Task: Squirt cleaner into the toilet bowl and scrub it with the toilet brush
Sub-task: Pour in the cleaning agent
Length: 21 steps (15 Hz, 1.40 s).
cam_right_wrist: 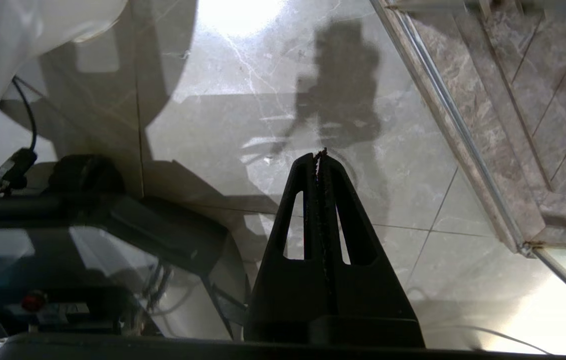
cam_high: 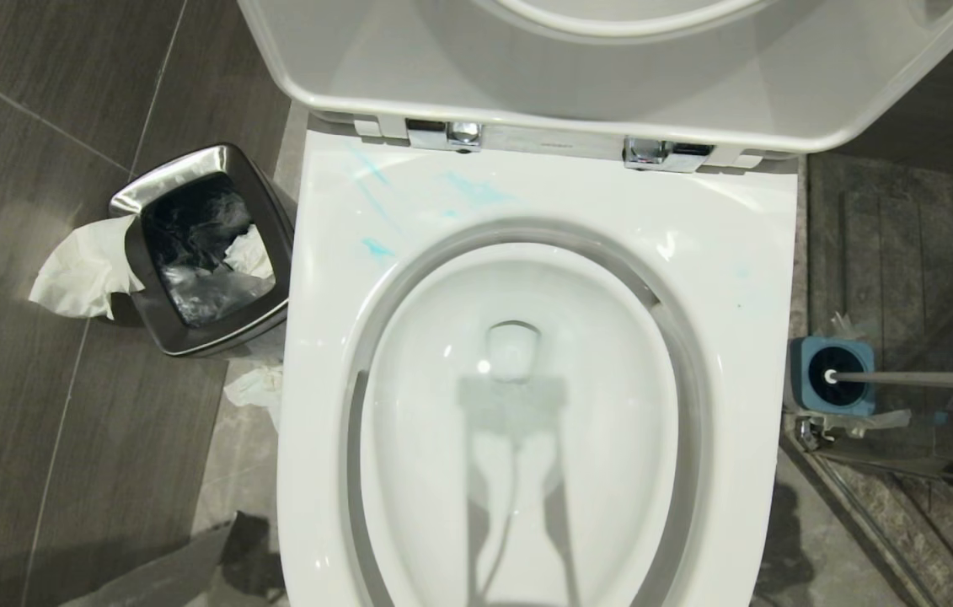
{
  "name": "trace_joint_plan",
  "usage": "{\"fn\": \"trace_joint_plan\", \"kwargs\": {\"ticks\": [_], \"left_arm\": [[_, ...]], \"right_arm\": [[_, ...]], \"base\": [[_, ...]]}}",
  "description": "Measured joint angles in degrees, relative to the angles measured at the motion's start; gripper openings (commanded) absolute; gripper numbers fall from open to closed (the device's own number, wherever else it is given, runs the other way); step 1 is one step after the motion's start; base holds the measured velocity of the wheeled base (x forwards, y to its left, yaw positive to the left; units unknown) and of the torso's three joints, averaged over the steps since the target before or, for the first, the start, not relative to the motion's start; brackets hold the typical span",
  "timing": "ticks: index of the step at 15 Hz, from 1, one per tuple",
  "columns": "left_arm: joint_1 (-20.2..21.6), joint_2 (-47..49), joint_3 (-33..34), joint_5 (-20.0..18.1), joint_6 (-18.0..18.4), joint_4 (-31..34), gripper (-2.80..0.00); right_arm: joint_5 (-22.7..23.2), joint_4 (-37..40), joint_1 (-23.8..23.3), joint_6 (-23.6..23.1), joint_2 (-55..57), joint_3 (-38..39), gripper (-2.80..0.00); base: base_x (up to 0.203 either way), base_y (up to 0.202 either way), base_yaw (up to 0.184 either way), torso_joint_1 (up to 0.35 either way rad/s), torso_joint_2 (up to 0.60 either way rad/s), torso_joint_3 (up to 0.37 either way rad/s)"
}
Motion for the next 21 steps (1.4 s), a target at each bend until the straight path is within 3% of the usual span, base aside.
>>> {"fn": "trace_joint_plan", "kwargs": {"ticks": [4, 11, 14, 21], "left_arm": [[0.0, 0.0, 0.0, 0.0, 0.0, 0.0, -2.80], [0.0, 0.0, 0.0, 0.0, 0.0, 0.0, -2.80], [0.0, 0.0, 0.0, 0.0, 0.0, 0.0, -2.80], [0.0, 0.0, 0.0, 0.0, 0.0, 0.0, -2.80]], "right_arm": [[-0.4, -21.9, -0.2, -0.8, 24.8, -1.5, -2.80], [0.5, -82.3, -0.7, -0.6, 66.5, 7.2, -2.80], [3.2, -102.5, -0.7, 0.8, 77.3, 6.2, -2.80], [4.6, -105.6, 0.4, -1.5, 83.8, -0.1, -2.80]], "base": [[0.000, 0.000, 0.000, 0.000, 0.00, 0.000], [0.000, 0.000, 0.000, 0.000, 0.00, 0.000], [0.000, 0.000, 0.000, 0.000, 0.00, 0.000], [0.000, 0.000, 0.000, 0.000, 0.00, 0.000]]}}
